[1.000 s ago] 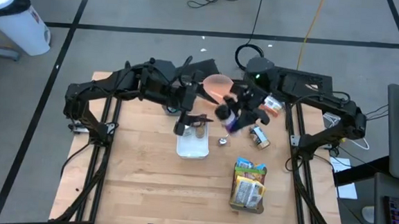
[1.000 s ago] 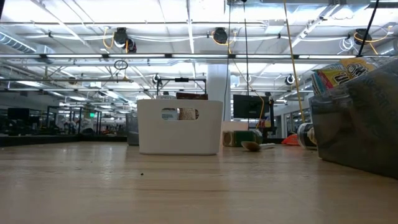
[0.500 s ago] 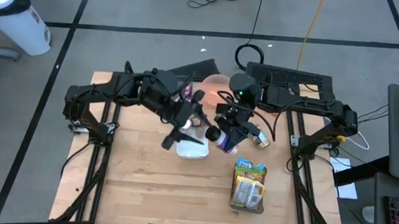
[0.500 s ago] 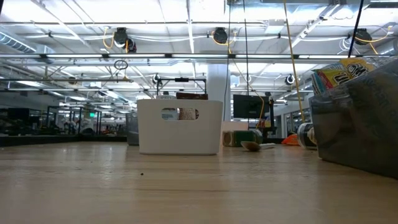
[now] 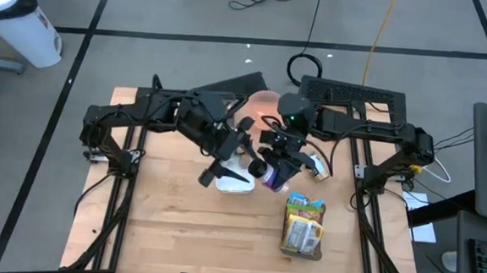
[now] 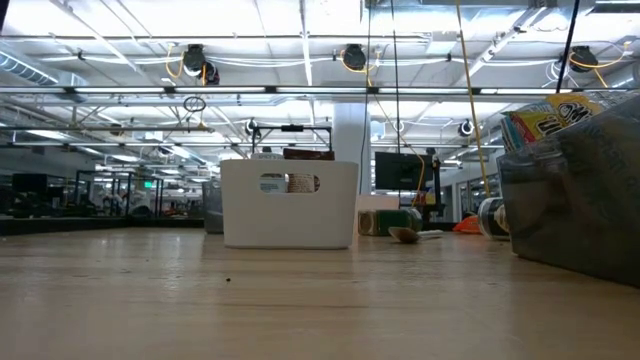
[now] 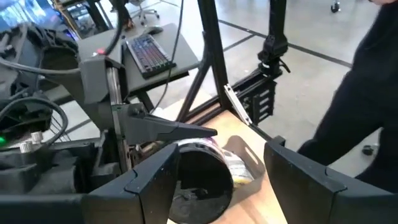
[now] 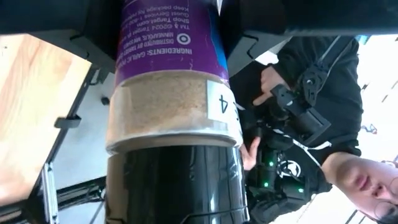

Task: Pick & Place Food Item
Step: Put the purple seasoning bottle into the white bin

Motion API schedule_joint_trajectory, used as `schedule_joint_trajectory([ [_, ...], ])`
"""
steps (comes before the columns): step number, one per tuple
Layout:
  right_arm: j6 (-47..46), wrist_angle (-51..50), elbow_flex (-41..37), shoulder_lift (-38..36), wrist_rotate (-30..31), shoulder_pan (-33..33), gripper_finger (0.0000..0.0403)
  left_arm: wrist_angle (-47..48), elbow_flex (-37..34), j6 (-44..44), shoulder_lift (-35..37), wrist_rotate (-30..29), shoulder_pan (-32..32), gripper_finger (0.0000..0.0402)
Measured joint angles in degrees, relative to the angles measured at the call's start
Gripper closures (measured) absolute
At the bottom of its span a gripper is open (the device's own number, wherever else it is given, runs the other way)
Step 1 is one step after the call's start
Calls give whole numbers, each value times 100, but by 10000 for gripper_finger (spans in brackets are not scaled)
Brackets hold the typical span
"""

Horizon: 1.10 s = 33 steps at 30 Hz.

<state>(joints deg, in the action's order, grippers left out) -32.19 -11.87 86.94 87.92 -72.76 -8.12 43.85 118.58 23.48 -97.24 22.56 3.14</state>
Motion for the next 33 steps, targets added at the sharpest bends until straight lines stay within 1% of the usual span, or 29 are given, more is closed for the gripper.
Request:
schedule_joint_trajectory([
  [5, 3, 61, 0, -6, 64, -4, 229, -56, 0, -8, 4, -374, -62, 156],
  [9, -20, 88, 2, 0, -15, -7, 229, -19, -11, -278, -96, -305, -158, 156],
  [11, -51, 45, 4, -7, -47, -3, 229, 13, -11, -426, -121, -114, -192, 156],
  [16, -74, 21, 4, -2, -225, -4, 229, -1, -11, -402, -181, -123, -181, 156],
  [27, -60, -2, 4, -4, -277, -3, 229, 50, -11, -442, -181, -76, -184, 156],
  [33, -96, -14, 4, -4, -270, -4, 229, 105, -11, -353, -179, -202, -182, 162],
])
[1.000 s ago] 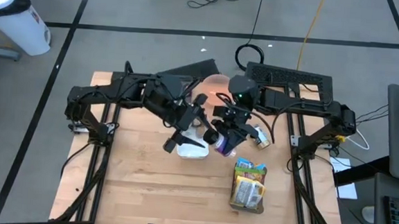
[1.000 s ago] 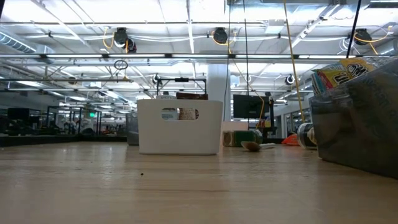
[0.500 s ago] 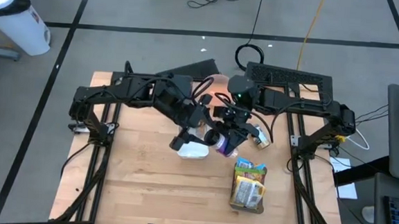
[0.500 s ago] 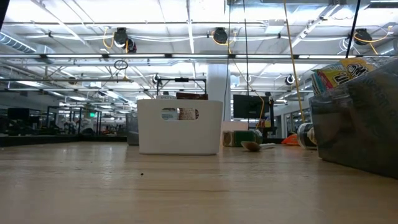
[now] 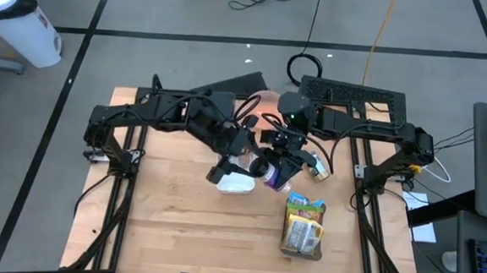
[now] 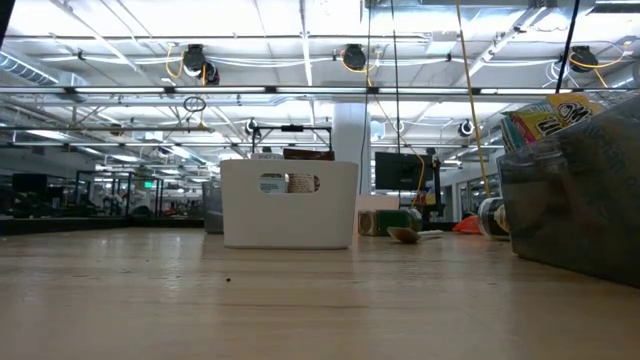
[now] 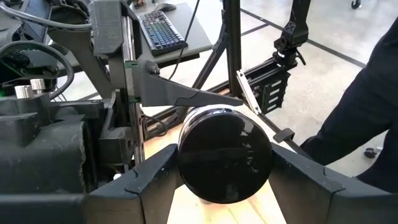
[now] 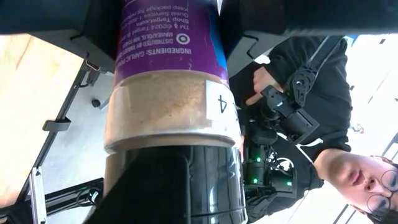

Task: Pick & Place Food Item
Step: Put the purple seasoning bottle into the white bin

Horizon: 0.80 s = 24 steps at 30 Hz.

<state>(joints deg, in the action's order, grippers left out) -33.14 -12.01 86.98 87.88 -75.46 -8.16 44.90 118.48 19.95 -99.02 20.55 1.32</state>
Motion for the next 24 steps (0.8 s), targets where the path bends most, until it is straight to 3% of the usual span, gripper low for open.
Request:
schedule_joint_trajectory([
  [4, -57, 48, 0, -2, 2, 0, 229, -1, 0, 48, 9, -49, 5, 191],
  [15, -17, 64, 0, -4, 17, 0, 228, -14, 0, 70, 11, -47, 5, 191],
  [24, -18, 99, 0, -4, 30, 2, 172, -26, 0, 74, 11, 26, -2, 191],
])
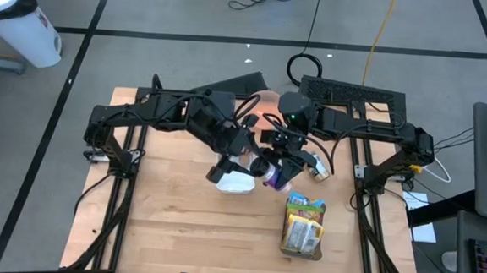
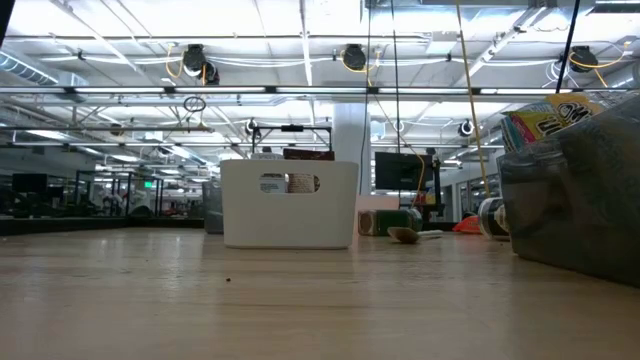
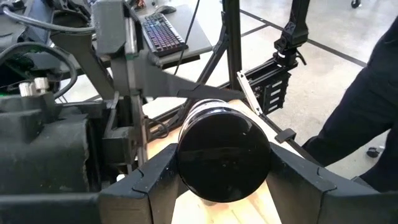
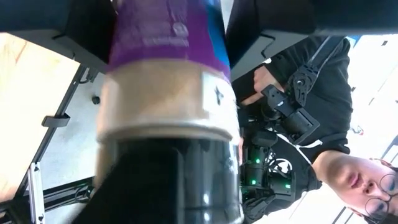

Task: Pick & Place Food Item
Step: Put the purple seasoning bottle into the white bin

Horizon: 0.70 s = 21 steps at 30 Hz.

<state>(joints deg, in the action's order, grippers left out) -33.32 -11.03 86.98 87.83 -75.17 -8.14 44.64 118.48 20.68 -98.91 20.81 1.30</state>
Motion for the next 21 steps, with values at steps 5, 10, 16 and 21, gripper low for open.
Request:
schedule_joint_trajectory([
  [5, -39, -1, 2, 0, 4, -35, 154, 27, 0, -1, 17, -74, -6, 191],
  [10, -46, -18, 2, -15, -88, -218, 155, 197, 0, 1, 87, -230, -7, 191],
  [16, -86, -76, 2, -15, -243, -551, 158, 308, 0, -148, 184, -260, -11, 191],
  [21, -94, -84, 2, -24, -336, -777, 159, 436, 0, -341, 288, -172, 0, 191],
])
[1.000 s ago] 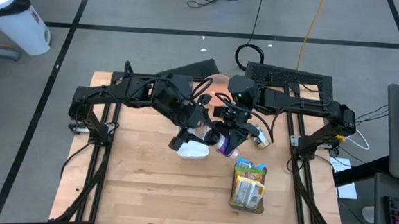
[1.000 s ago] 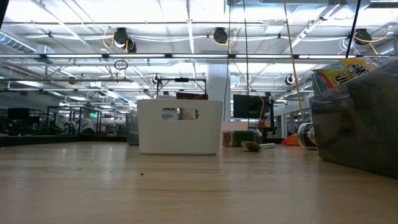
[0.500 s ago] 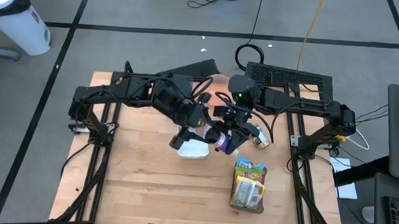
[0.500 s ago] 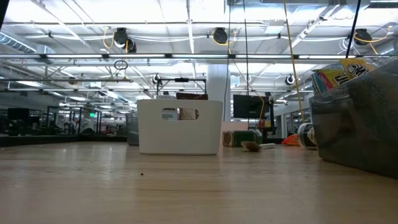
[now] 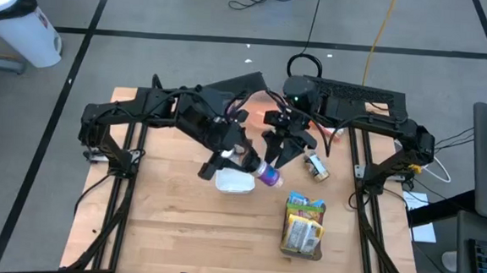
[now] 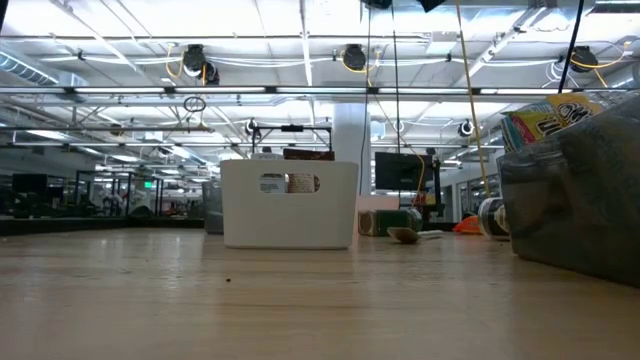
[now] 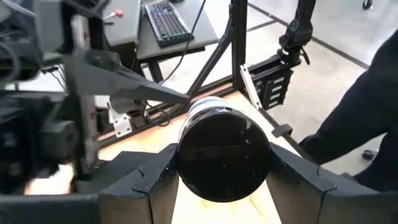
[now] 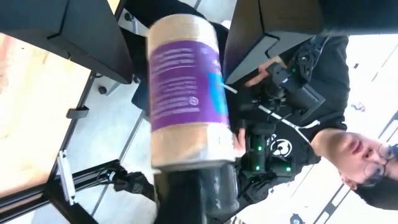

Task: Pick & Place Food Item
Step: Put the purple seasoning bottle into the white bin

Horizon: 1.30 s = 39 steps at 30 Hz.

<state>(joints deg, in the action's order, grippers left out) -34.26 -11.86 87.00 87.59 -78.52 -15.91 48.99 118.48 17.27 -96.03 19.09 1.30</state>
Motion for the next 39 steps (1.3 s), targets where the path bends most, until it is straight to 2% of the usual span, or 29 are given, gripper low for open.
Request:
schedule_joint_trajectory([
  [10, 2, -38, 0, 0, -125, -155, 160, 462, -2, -101, 104, -137, -109, 191],
  [19, 79, -146, 0, -49, -264, -788, 165, 883, -2, -363, 257, -179, -404, 191],
  [25, 743, -731, 4, -284, -222, -1232, 179, 1496, 2, -610, 233, -166, -609, 191],
  [28, 1258, -1208, 4, -488, 3, -1429, 190, 1702, 2, -689, 187, -159, -704, 191],
  [32, 2473, -2260, 7, -863, 733, -1603, 201, 1852, 2, -809, 106, -122, -822, 191],
  [36, 4098, -3578, 4, -1319, 2438, -1636, 206, 2075, 2, -862, -16, -118, -883, 191],
  [39, 4600, -3979, 4, -1597, 3583, -1575, 205, 2324, 2, -861, -250, -118, -879, 191],
])
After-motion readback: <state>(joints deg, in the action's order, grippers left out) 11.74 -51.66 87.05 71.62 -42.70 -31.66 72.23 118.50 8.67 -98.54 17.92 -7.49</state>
